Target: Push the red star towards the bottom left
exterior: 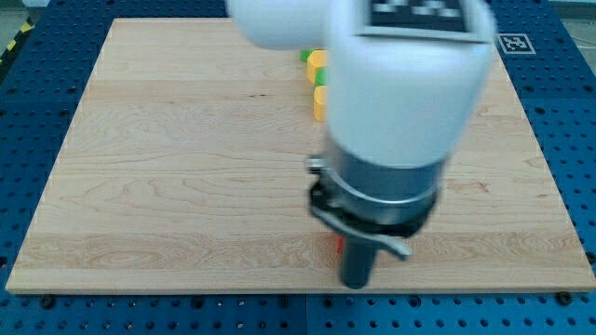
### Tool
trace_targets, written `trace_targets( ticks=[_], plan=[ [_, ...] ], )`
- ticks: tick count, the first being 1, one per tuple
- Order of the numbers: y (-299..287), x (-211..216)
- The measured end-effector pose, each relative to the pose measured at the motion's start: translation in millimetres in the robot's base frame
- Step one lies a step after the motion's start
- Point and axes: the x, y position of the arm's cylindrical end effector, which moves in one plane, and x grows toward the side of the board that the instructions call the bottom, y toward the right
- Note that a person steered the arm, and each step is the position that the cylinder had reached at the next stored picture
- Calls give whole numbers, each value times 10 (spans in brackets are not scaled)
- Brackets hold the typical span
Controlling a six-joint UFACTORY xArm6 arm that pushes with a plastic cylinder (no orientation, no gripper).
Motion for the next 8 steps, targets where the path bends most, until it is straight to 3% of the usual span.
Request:
trace_targets(
  ticks=[2,3,5,7,8],
  plan=[
    [633,-126],
    [515,-291],
    [-539,-371],
    [-154,-413],
    [-237,-631]
  ],
)
